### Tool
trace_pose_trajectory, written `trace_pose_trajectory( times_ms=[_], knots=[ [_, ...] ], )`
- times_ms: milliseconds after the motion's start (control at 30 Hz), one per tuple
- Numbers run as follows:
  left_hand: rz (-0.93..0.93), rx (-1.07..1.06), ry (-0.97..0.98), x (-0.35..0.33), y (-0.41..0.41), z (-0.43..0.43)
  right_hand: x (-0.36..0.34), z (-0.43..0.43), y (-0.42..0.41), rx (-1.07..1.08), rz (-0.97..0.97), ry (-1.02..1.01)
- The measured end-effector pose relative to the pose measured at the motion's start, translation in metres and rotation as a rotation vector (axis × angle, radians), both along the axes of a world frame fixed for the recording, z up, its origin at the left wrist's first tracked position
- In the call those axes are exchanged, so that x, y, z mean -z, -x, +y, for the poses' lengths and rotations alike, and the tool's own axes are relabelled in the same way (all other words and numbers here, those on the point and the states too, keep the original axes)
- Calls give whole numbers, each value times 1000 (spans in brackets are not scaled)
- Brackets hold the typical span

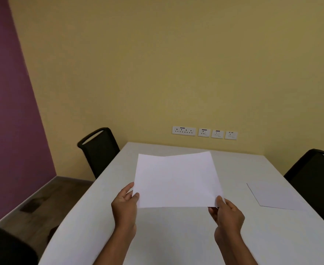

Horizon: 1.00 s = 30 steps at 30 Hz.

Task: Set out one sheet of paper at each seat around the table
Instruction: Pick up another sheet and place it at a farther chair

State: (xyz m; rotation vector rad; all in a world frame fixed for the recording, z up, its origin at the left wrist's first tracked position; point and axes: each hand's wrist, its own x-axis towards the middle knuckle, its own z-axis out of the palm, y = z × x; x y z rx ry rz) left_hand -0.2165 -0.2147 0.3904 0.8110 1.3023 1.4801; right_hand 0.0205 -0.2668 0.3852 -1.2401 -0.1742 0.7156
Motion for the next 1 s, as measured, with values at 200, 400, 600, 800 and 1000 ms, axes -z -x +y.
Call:
trace_pose_trajectory(
  times_ms=[200, 400, 600, 800, 1000],
  knots=[
    [5, -57, -30, -39, 48, -80, -25, -55, 45, -50, -7, -24],
    [-2, -149, -69, -63, 89, -148, -49, -106, 91, -136, -88, -70],
    [14, -224, -87, -79, 148, -187, -66, -134, 149, -204, -127, -126],
    [56, -262, -132, -91, 235, -213, -69, -144, 232, -240, -134, -144],
    [102, -246, -176, -95, 366, -229, -67, -156, 361, -266, -103, -144]
  ],
)
